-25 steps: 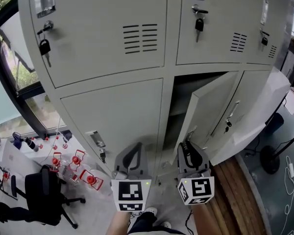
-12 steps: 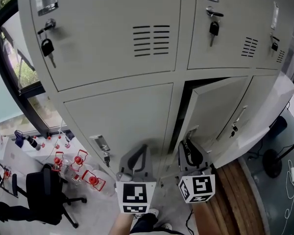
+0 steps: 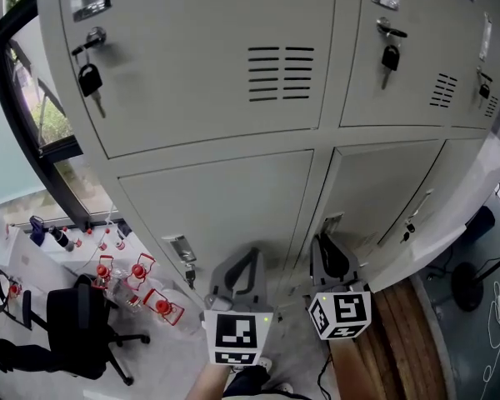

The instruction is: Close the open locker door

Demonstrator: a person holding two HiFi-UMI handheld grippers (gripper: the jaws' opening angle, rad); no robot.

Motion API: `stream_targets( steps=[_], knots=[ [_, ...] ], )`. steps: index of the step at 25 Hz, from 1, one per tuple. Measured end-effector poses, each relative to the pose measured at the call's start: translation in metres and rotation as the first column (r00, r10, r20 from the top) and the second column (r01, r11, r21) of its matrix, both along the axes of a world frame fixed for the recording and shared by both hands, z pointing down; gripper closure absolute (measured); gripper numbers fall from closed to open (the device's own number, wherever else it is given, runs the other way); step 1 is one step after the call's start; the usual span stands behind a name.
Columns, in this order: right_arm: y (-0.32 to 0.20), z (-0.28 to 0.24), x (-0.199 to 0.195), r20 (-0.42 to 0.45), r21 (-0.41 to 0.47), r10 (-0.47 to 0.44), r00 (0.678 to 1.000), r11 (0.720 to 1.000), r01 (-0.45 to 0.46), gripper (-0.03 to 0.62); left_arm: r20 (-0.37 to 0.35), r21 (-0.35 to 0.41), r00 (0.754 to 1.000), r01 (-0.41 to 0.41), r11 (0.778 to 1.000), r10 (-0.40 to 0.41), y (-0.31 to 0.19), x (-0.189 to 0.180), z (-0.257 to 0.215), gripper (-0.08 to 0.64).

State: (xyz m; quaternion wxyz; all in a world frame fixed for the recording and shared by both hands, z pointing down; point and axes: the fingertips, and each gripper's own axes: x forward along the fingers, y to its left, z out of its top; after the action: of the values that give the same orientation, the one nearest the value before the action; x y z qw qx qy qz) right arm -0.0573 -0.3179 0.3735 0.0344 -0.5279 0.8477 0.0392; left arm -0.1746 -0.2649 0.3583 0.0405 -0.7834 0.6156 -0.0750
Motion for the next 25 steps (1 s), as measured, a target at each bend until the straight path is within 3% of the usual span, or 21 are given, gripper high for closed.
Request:
stream_targets(
  steps=[17, 25],
  knots=[
    [-0.015, 0.0, -0.005, 0.031, -0.029, -0.011, 0.999, 0.999, 0.012, 0.546, 0.016, -0.005, 1.0, 0.003, 1.0, -0.003, -0.01, -0.007, 0.004, 0.557],
    [0.003, -0.005, 0.022, 0.022, -0.029, 0.056, 0.998, 0.998, -0.055, 0.546, 0.003, -0.001, 1.0, -0.009, 1.0, 0.009, -0.009, 0.0, 0.004, 0.557]
  ],
)
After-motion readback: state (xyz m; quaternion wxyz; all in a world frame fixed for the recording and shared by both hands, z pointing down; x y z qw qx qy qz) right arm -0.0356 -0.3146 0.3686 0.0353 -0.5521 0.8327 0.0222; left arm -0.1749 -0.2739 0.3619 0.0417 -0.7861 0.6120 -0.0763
